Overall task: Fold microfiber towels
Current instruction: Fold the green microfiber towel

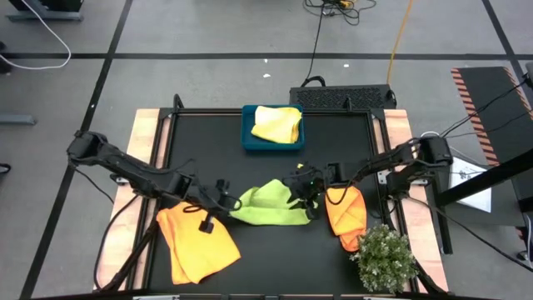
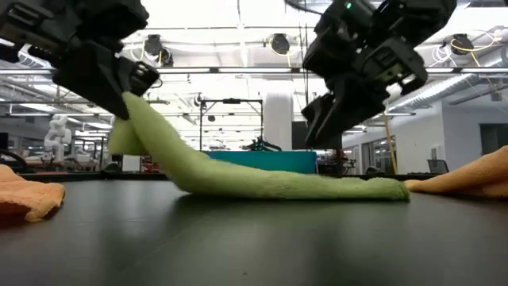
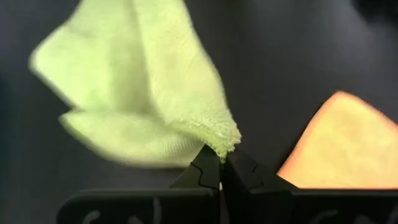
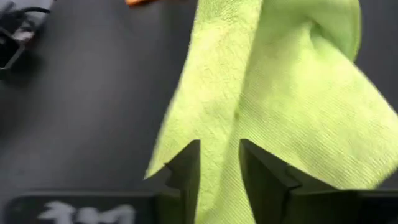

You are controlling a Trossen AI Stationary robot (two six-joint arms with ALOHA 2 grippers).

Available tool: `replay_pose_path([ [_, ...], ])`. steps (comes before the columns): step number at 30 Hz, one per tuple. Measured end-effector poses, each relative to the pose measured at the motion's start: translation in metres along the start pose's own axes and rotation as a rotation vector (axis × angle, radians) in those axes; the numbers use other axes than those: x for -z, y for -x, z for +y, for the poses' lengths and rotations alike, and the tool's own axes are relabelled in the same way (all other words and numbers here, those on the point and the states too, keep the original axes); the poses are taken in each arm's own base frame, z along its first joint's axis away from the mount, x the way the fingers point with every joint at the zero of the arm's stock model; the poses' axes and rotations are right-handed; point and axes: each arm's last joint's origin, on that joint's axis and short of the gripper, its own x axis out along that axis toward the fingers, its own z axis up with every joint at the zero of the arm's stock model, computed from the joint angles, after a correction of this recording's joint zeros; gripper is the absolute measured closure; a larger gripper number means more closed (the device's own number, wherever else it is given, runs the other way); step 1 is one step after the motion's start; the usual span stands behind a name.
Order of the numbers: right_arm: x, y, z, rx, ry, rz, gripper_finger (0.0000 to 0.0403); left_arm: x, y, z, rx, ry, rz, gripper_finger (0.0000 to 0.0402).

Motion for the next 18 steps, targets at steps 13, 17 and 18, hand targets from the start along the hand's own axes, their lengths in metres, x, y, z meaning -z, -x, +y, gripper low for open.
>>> replay_pose_path([
  [13, 0.005, -0.02, -0.039, 0.015, -0.067, -0.107, 0.0222, 0.008, -0.04, 0.002, 0.1, 0.04, 0.057, 0.0397],
  [17, 0.014, -0.033, -0.036, -0.126, -0.075, -0.075, 0.0239, 0.007, -0.041, 0.009, 0.019, 0.05, 0.046, 0.0399],
  [18, 0.016, -0.036, -0.034, -0.146, -0.078, -0.069, 0.0243, 0.007, -0.04, 0.012, -0.015, 0.053, 0.04, 0.0399],
])
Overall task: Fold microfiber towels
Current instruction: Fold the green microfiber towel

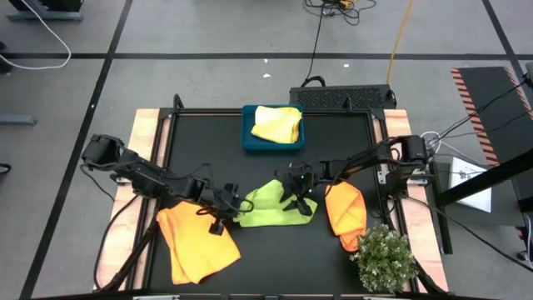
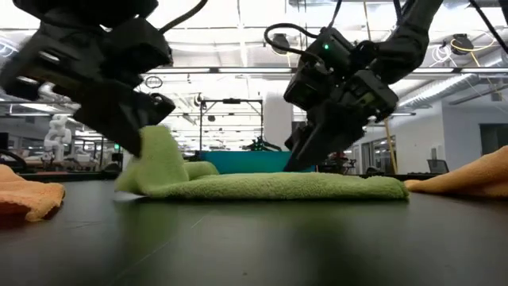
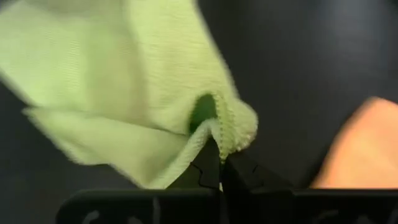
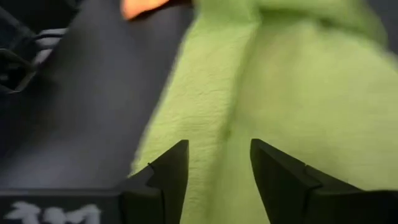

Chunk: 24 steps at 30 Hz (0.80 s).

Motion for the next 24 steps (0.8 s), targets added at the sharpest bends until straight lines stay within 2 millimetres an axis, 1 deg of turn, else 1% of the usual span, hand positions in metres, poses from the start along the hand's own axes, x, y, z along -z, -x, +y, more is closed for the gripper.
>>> replay_pose_path([
  [3, 0.004, -0.005, 0.001, -0.006, -0.017, 0.019, 0.0254, -0.003, 0.0, 0.008, -0.072, 0.002, -0.032, 0.0393],
  [10, 0.008, -0.008, -0.001, 0.001, -0.024, 0.031, 0.0272, -0.008, 0.004, 0.018, -0.105, -0.012, -0.078, 0.0397],
  [13, 0.005, -0.007, -0.001, 0.006, 0.011, 0.015, 0.0295, -0.009, 0.005, 0.02, -0.141, -0.027, -0.082, 0.0394],
  [15, 0.002, -0.006, -0.003, 0.042, 0.031, -0.009, 0.0316, -0.009, 0.009, 0.021, -0.173, -0.054, -0.084, 0.0397],
  [17, -0.002, 0.0, -0.005, 0.076, 0.032, -0.025, 0.0334, -0.012, 0.014, 0.022, -0.197, -0.086, -0.107, 0.0398],
  [19, -0.009, 0.009, -0.009, 0.113, 0.039, -0.071, 0.0344, -0.014, 0.021, 0.024, -0.204, -0.12, -0.12, 0.0397],
  [21, -0.02, 0.023, -0.011, 0.134, 0.035, -0.127, 0.0345, -0.019, 0.03, 0.025, -0.201, -0.161, -0.137, 0.0398],
  [24, -0.038, 0.044, -0.012, 0.142, 0.07, -0.25, 0.0328, -0.03, 0.045, 0.027, -0.182, -0.216, -0.122, 0.0399],
])
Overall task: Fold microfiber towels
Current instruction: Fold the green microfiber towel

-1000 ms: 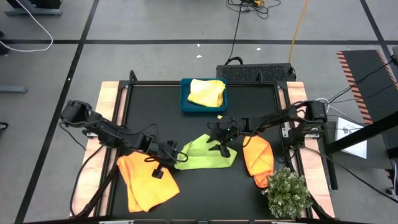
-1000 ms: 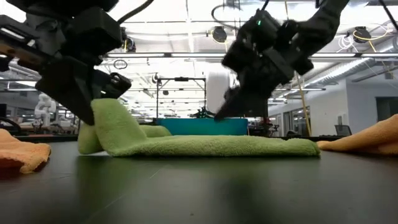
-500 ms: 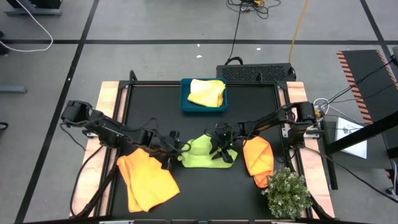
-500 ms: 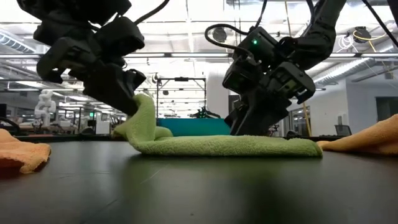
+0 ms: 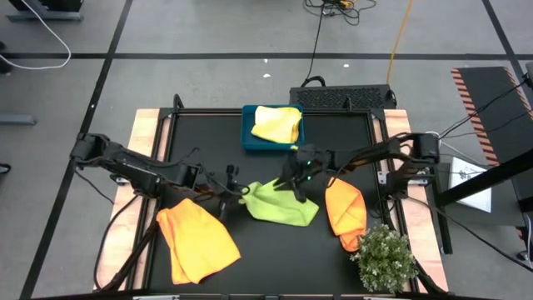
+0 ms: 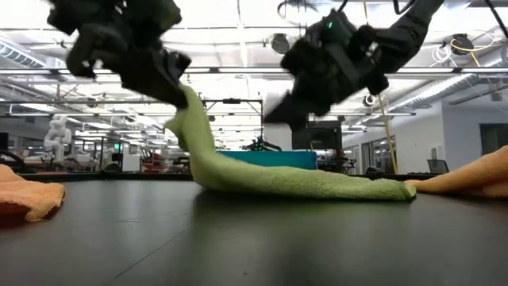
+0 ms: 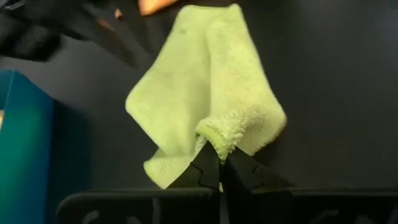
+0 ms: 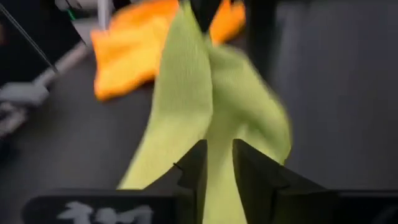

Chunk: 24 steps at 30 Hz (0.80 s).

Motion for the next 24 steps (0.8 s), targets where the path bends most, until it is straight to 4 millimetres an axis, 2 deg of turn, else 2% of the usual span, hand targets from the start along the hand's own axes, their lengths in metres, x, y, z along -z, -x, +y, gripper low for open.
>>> replay_pose_path([
  [3, -0.018, 0.01, 0.0, -0.037, 0.035, -0.083, 0.0294, -0.018, 0.011, 0.008, 0.013, -0.065, 0.006, 0.0399],
  [7, -0.037, 0.009, 0.001, -0.05, 0.05, -0.131, 0.0239, -0.04, 0.019, 0.02, 0.016, -0.135, 0.01, 0.04],
  [11, -0.047, 0.006, 0.004, -0.062, 0.067, -0.153, 0.0201, -0.047, 0.021, 0.028, 0.011, -0.143, 0.033, 0.04],
  [18, -0.06, 0.003, 0.004, -0.125, 0.086, -0.174, 0.0193, -0.054, 0.023, 0.031, 0.006, -0.18, 0.021, 0.04],
  [24, -0.058, -0.012, -0.002, -0.164, 0.053, -0.112, 0.0194, -0.061, 0.025, 0.033, -0.002, -0.18, -0.013, 0.04],
])
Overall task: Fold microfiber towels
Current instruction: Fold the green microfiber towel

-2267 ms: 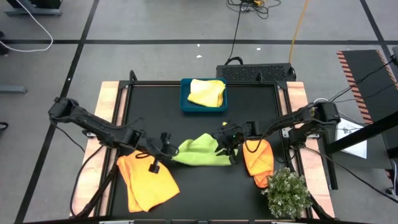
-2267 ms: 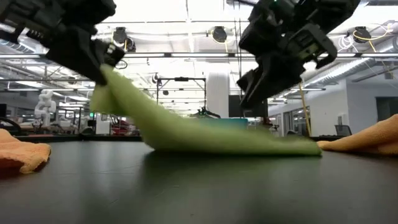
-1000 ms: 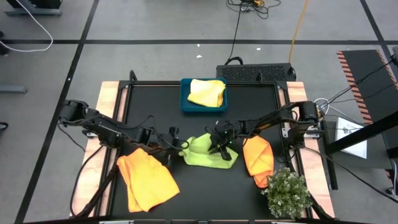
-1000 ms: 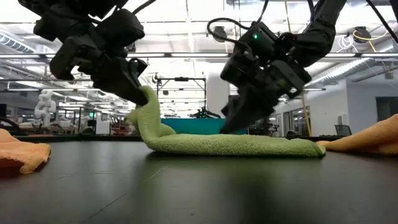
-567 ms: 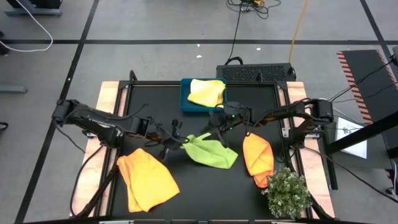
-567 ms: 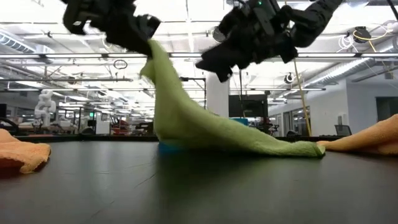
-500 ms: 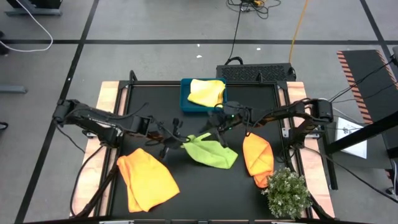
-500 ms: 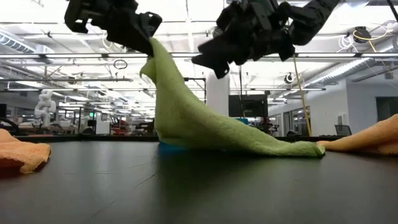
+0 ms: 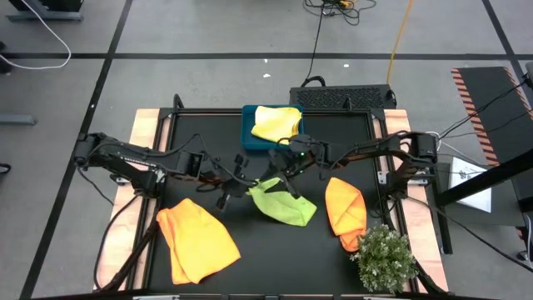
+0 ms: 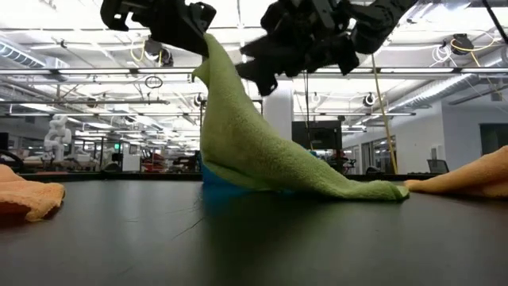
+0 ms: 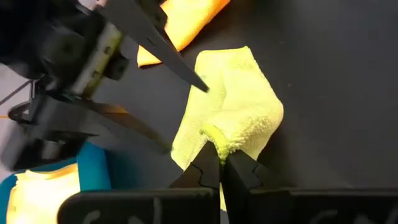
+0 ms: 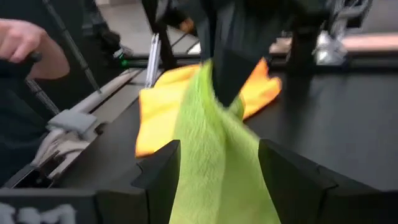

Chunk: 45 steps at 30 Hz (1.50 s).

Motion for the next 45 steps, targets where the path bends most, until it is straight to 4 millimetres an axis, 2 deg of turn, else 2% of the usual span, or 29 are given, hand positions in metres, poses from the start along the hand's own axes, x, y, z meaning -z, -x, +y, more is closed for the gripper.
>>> replay_pose_path([
  [12, 0.015, -0.012, -0.007, -0.009, -0.013, 0.033, 0.0195, 0.0, 0.0, 0.003, -0.062, 0.037, 0.017, 0.04],
  [15, 0.014, -0.012, -0.006, -0.029, 0.018, 0.028, 0.0209, -0.001, 0.0, 0.004, -0.083, 0.049, 0.017, 0.0397],
  [19, 0.013, -0.012, -0.006, -0.033, 0.047, 0.023, 0.0266, -0.001, 0.0, 0.004, -0.088, 0.059, 0.019, 0.0399],
  [24, 0.014, -0.01, -0.009, -0.025, 0.066, 0.027, 0.0375, 0.001, 0.0, 0.003, -0.082, 0.076, 0.033, 0.0395],
  [26, 0.014, -0.008, -0.012, -0.015, 0.062, 0.025, 0.0394, 0.003, 0.0, 0.002, -0.07, 0.086, 0.058, 0.0396],
  [35, 0.006, 0.003, -0.019, 0.073, 0.067, 0.006, 0.0401, 0.017, 0.005, -0.005, -0.01, 0.185, 0.209, 0.0395],
  [40, -0.005, 0.012, -0.015, 0.2, 0.145, 0.005, 0.0402, 0.02, 0.006, -0.007, -0.011, 0.254, 0.243, 0.0394],
  [45, -0.009, 0.01, -0.002, 0.288, 0.262, 0.054, 0.0402, 0.021, 0.006, -0.006, -0.053, 0.244, 0.257, 0.0392],
])
